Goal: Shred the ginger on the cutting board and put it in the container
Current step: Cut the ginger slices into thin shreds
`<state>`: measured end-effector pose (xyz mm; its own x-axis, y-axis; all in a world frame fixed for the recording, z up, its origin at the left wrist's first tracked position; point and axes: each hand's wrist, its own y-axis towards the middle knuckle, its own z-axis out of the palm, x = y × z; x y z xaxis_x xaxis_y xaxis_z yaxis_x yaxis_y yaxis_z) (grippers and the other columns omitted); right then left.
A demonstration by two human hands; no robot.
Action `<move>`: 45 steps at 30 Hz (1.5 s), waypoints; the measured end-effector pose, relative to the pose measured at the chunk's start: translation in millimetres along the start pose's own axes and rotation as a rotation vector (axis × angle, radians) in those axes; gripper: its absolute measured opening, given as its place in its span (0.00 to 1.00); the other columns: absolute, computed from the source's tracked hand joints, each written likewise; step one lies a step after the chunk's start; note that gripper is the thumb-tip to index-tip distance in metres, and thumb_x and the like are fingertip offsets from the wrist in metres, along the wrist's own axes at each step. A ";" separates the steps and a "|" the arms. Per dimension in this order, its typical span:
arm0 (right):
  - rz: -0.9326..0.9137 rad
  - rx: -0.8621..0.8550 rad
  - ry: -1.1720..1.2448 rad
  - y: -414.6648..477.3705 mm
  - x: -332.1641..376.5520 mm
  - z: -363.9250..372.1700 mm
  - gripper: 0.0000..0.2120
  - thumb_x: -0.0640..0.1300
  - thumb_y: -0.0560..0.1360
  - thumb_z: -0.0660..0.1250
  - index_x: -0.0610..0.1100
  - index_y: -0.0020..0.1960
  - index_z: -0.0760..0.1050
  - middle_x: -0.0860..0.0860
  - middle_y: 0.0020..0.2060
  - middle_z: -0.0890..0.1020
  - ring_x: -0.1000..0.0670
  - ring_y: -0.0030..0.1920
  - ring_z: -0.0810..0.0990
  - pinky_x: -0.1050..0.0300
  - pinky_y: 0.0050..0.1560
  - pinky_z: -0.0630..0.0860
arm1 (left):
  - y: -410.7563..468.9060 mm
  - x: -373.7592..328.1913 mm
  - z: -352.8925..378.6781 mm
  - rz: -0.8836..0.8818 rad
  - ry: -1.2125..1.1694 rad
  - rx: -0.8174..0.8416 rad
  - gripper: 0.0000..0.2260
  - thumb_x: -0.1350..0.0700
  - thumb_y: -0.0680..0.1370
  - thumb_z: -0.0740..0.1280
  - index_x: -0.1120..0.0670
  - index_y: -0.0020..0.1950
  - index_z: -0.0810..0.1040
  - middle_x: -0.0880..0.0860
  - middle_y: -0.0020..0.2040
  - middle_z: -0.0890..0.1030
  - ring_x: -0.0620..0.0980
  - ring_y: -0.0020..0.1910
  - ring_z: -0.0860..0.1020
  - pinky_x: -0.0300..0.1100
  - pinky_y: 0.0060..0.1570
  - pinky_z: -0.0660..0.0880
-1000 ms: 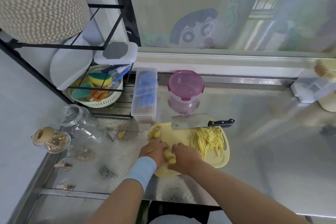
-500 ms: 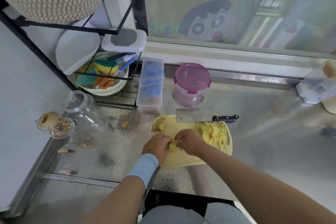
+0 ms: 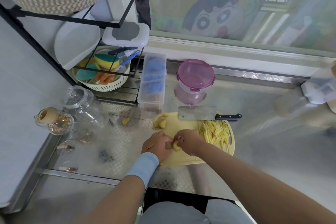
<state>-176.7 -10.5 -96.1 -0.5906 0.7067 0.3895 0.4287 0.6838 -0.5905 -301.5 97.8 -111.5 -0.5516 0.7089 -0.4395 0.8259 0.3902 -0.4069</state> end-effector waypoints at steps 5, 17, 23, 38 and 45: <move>0.012 -0.053 0.066 0.4 -7.5 4.1 0.25 0.41 0.78 0.69 0.47 0.73 0.69 0.45 0.62 0.77 0.44 0.60 0.76 0.54 0.57 0.75 | 2.9 -4.8 1.5 -0.001 -0.002 -0.010 0.10 0.45 0.75 0.66 0.43 0.55 0.78 0.46 0.56 0.74 0.48 0.58 0.71 0.45 0.57 0.72; -0.117 -0.014 -0.176 -8.5 -11.4 -3.1 0.19 0.53 0.77 0.67 0.51 0.66 0.73 0.49 0.59 0.72 0.42 0.56 0.78 0.49 0.52 0.77 | 22.4 -2.8 -18.7 0.033 -0.009 -0.326 0.08 0.55 0.79 0.61 0.48 0.56 0.76 0.46 0.57 0.74 0.50 0.53 0.74 0.43 0.44 0.73; -0.085 -0.072 -0.193 -3.6 -13.5 -6.3 0.20 0.56 0.77 0.65 0.52 0.66 0.70 0.50 0.58 0.72 0.43 0.56 0.78 0.50 0.49 0.76 | 41.0 12.5 -23.9 -0.050 0.085 -0.185 0.19 0.50 0.78 0.65 0.42 0.70 0.71 0.47 0.59 0.70 0.48 0.58 0.69 0.43 0.51 0.73; -0.101 -0.103 -0.055 37.4 27.1 -14.1 0.18 0.53 0.80 0.65 0.49 0.68 0.75 0.47 0.60 0.74 0.43 0.62 0.74 0.48 0.61 0.74 | 27.4 8.4 -19.3 -0.062 -0.349 -0.221 0.16 0.66 0.74 0.65 0.50 0.58 0.76 0.47 0.52 0.73 0.45 0.50 0.73 0.37 0.53 0.70; -0.034 -0.070 0.104 26.5 14.1 -9.1 0.15 0.54 0.77 0.69 0.52 0.61 0.80 0.53 0.55 0.81 0.49 0.57 0.78 0.54 0.55 0.76 | 11.3 9.5 -18.0 -0.310 -0.640 -0.114 0.17 0.59 0.72 0.73 0.39 0.55 0.81 0.39 0.51 0.81 0.37 0.49 0.78 0.34 0.52 0.73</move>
<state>-167.4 19.3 -99.8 -0.5334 0.6955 0.4814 0.4589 0.7160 -0.5261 -295.3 119.5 -105.8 -0.6941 0.0858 -0.7147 0.6082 0.6011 -0.5185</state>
